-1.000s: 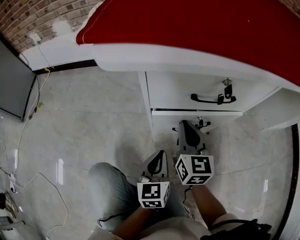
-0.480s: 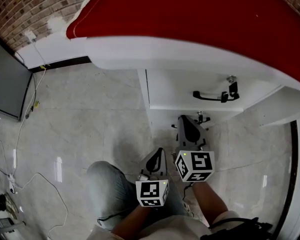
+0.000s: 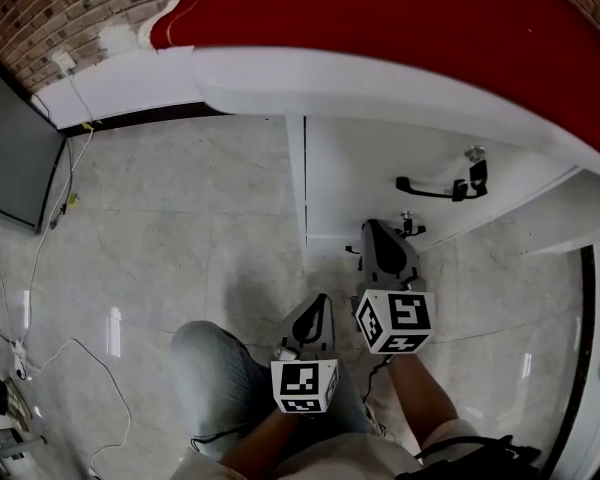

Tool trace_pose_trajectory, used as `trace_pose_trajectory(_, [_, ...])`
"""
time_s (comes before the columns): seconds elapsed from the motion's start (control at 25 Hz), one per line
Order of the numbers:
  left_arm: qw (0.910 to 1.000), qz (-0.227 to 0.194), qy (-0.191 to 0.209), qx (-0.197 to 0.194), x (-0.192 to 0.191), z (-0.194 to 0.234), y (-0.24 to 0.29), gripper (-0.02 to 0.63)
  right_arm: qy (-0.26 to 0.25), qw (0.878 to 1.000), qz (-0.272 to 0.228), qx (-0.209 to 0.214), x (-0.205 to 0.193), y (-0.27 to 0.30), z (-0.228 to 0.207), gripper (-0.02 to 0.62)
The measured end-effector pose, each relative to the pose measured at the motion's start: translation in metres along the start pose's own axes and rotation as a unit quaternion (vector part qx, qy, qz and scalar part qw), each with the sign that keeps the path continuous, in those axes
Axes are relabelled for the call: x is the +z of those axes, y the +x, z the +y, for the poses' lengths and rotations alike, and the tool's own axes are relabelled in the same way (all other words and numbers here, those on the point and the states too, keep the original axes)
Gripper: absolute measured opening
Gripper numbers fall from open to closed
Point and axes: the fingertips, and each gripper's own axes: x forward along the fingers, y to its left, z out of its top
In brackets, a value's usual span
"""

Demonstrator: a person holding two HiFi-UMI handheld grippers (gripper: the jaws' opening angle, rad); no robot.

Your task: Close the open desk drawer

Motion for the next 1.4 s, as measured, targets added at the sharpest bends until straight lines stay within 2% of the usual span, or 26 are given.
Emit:
trace_pose_trajectory(0.4, [1.0, -0.002, 0.004, -0.007, 0.006, -0.01, -0.001, 0.008, 0.002, 1.0, 0.008, 0.022, 0.0, -0.003, 0.004, -0.002])
trace_pose_trajectory(0.52, [0.9999, 0.001, -0.006, -0.011, 0.007, -0.015, 0.001, 0.008, -0.005, 0.999, 0.004, 0.035, 0.004, -0.009, 0.008, -0.002])
trace_pose_trajectory(0.72, [0.9994, 0.019, 0.012, -0.025, 0.032, -0.031, -0.003, 0.008, -0.023, 0.997, 0.035, 0.058, 0.014, -0.031, 0.021, -0.002])
trace_pose_trajectory(0.84, [0.9977, 0.028, 0.041, -0.045, 0.077, -0.048, -0.018, 0.008, -0.028, 0.997, 0.057, 0.05, 0.044, -0.057, 0.02, -0.002])
trace_pose_trajectory(1.0, [0.9961, 0.03, 0.062, -0.054, 0.152, -0.066, -0.05, 0.008, 0.0, 0.996, 0.089, 0.015, 0.095, -0.097, 0.01, -0.002])
trace_pose_trajectory(1.16, [0.9955, 0.028, 0.073, -0.052, 0.222, -0.087, -0.088, 0.008, 0.008, 0.996, 0.091, -0.019, 0.165, -0.138, 0.006, -0.002])
trace_pose_trajectory(1.4, [0.9955, 0.024, 0.079, -0.046, 0.342, -0.125, -0.145, 0.008, 0.007, 0.995, 0.091, -0.049, 0.288, -0.192, 0.008, -0.002])
